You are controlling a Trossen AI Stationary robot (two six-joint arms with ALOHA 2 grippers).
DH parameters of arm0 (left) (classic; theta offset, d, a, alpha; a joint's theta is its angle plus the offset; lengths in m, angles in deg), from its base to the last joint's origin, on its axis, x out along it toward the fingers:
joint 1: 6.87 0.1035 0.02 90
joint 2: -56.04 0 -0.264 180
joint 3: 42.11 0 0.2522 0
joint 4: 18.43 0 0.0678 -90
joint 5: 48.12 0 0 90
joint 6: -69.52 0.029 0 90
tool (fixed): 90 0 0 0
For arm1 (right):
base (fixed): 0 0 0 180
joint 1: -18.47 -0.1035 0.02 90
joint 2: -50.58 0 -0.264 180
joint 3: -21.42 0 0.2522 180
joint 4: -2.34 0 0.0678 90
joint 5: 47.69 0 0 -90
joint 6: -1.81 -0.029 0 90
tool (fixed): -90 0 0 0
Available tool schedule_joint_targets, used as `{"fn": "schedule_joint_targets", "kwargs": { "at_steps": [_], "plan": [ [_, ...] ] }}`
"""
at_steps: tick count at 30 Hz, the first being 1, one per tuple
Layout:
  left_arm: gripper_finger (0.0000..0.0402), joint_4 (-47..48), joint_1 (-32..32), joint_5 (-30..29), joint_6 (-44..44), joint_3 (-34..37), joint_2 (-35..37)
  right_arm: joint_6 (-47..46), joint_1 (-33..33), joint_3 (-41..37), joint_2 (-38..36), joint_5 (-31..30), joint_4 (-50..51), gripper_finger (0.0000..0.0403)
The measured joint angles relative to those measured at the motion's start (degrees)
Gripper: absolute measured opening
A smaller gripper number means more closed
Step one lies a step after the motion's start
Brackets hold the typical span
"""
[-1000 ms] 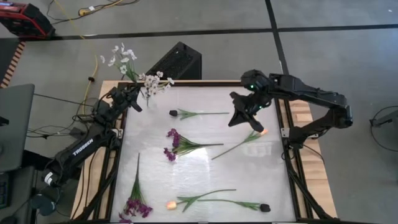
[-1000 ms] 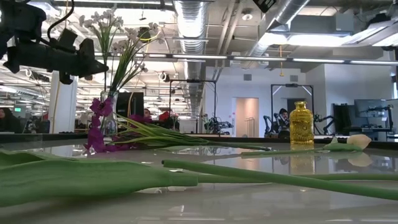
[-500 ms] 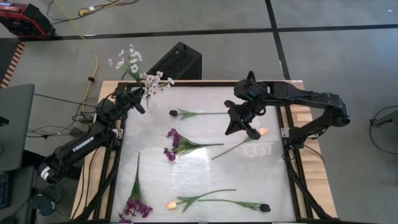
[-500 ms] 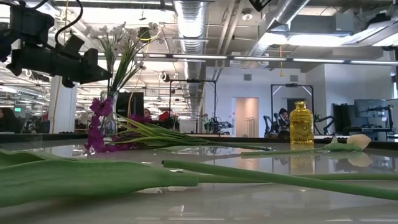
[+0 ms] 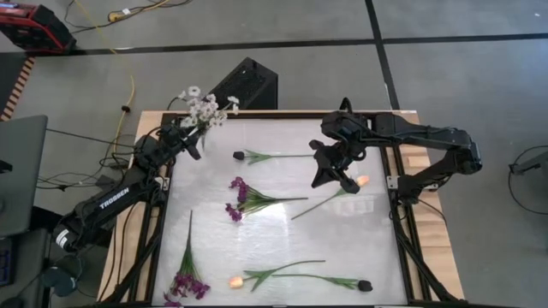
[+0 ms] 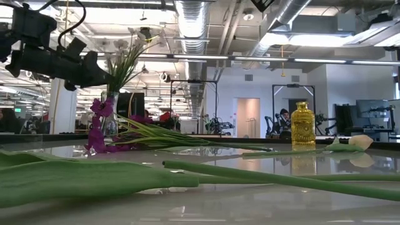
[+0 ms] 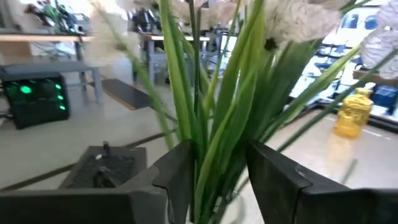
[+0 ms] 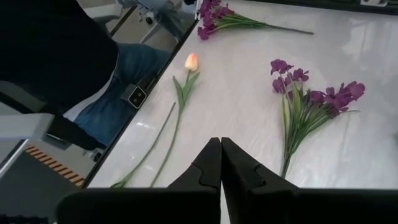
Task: Sort flowers into vase by color
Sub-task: Put the white flowers into the transparent vase, then put the top white flower into the transparent vase
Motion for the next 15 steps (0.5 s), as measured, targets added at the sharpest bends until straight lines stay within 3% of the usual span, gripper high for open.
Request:
{"fn": "schedule_joint_targets", "kwargs": {
  "at_steps": [4, 15],
  "plan": [
    [0.0148, 4.2, 0.0, 3.0, -2.4, -1.0, 0.0, -2.1, 0.0, 0.0, 0.0, 0.0, 0.0, 0.0034],
    [0.0151, 39.0, 0.0, 1.9, 1.1, -17.9, 0.0, -3.3, -0.3, 0.0, 0.0, 0.0, 0.8, 0.0035]
  ]
}}
